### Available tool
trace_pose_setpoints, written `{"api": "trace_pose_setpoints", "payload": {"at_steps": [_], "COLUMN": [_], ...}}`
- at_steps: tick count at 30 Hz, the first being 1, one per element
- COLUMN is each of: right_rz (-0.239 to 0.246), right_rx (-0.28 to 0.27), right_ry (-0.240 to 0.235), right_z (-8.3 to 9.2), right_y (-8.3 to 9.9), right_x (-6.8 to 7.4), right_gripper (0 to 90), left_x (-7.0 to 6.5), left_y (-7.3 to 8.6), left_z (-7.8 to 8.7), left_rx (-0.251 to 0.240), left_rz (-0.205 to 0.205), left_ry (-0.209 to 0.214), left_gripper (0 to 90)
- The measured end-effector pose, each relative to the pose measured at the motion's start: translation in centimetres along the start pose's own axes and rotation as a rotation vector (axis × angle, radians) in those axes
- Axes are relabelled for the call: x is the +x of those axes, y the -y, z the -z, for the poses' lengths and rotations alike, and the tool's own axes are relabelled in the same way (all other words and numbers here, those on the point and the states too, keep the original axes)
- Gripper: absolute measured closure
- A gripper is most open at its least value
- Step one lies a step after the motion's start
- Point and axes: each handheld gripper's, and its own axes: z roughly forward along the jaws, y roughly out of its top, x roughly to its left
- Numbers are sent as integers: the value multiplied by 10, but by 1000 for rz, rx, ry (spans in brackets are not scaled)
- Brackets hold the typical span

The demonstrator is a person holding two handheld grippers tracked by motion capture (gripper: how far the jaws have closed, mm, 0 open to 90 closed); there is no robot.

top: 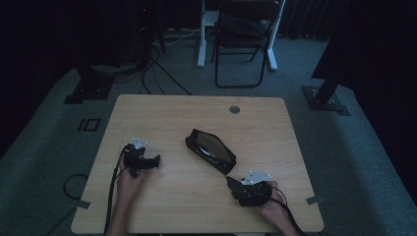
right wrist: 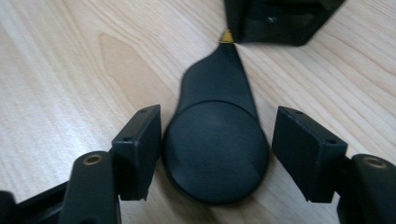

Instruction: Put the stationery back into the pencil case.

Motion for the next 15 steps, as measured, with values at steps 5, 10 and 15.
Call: {"api": "trace_pose_setpoints", "payload": {"at_steps": [5, 10, 15], "right_rz": [-31, -31, -27], "right_rx": [5, 15, 29], "right_ry": [-13, -18, -21], "right_z": [2, 2, 1], "right_y": [2, 0, -2], "right_x": [-8, -10, -11], "right_gripper": [402, 407, 411], "left_x": [0, 0, 0], "left_y": [0, 0, 0], "left_z": [0, 0, 0], "left_rx": [0, 0, 0], "left_rz": [0, 0, 0], "left_ry": [0, 0, 0], "left_gripper": [85, 85, 85]}}
